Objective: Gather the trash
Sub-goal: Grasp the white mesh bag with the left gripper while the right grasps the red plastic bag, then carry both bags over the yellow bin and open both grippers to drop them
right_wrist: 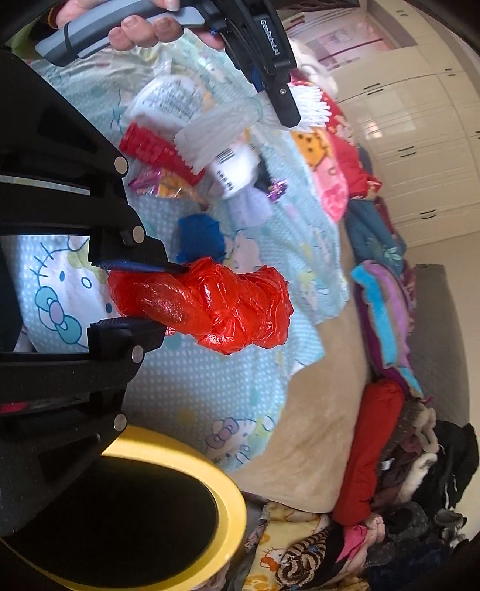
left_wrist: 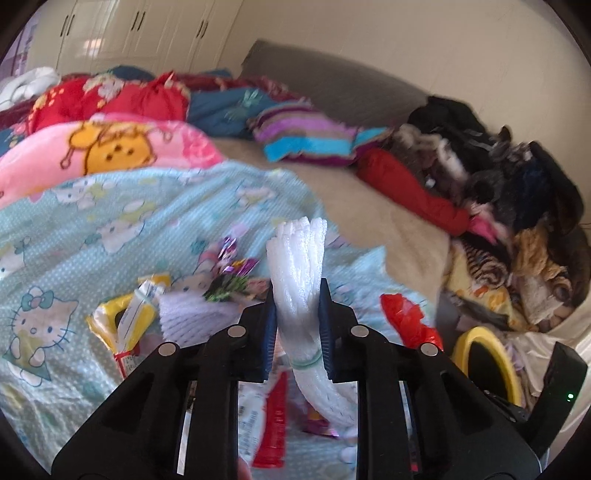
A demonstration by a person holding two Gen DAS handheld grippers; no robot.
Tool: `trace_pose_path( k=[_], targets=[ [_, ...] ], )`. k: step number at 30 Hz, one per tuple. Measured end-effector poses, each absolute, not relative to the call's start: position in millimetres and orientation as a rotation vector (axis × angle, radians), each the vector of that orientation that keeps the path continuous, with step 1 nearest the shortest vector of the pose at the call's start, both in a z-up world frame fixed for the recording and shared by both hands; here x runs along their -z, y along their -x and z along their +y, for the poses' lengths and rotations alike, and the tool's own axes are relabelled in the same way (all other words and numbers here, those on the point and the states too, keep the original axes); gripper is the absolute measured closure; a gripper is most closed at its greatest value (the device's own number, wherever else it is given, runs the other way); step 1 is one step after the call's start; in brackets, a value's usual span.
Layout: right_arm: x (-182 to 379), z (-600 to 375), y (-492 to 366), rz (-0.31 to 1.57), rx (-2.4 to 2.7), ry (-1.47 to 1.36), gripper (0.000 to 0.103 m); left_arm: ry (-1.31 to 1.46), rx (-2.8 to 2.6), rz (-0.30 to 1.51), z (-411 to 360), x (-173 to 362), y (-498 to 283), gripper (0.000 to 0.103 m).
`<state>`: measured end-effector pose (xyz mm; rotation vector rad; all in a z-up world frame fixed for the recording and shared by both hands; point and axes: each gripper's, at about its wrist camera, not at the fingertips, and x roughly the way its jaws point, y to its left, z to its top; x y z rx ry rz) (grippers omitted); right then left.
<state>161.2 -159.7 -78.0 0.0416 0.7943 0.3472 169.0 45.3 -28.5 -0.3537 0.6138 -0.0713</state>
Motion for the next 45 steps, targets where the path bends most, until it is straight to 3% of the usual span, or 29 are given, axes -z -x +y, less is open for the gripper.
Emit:
trace_pose_path(
  k=[8,18,45],
  targets=[
    [43,-188,-144,0.739,-0.337,-0.046,0.084,0.324,0.140,0.537,12,-5,-148,0.089],
    [14,-237,-113,0.702,-0.289,-0.020,0.084,0.298,0.229,0.535,-39,-9,-134,0.089],
    [30,-341,-69,0.768,-0.153,-0.036,0.084,0.167,0.410,0.558,-157,-3,-126,0.089]
  ],
)
